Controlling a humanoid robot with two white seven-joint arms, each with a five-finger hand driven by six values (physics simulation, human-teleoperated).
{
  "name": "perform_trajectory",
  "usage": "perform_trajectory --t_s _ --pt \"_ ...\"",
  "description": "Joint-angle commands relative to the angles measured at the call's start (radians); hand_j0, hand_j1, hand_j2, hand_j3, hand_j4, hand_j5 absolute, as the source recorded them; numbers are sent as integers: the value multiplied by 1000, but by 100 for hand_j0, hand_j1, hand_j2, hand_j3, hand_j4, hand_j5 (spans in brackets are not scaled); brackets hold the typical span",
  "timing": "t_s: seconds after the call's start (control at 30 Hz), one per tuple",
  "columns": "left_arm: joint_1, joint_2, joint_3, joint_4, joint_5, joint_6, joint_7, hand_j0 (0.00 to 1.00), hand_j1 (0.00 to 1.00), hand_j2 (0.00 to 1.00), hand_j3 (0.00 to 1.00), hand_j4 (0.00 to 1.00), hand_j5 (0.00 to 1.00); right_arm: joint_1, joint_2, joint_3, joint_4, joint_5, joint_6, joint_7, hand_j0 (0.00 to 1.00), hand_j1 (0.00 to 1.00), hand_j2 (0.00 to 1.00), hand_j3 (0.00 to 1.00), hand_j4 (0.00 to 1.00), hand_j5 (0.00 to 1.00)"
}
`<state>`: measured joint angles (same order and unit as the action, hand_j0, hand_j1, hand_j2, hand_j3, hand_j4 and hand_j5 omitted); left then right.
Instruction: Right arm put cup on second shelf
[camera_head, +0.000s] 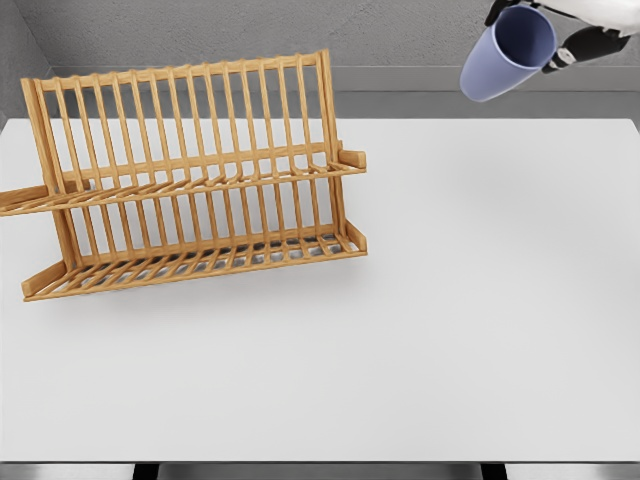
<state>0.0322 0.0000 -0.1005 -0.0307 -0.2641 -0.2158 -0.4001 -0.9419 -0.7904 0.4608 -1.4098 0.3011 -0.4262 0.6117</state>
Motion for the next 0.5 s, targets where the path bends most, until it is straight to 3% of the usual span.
perform_trajectory --t_s 0.0,0.47 --pt "0 0 1 0 0 0 0 100 100 100 100 100 100 0 -1 -1 -47 -5 3 -1 53 53 53 53 53 53" --pt "0 0 1 0 0 0 0 100 100 100 100 100 100 28 14 10 -253 -5 6 -1 53 53 53 53 53 53"
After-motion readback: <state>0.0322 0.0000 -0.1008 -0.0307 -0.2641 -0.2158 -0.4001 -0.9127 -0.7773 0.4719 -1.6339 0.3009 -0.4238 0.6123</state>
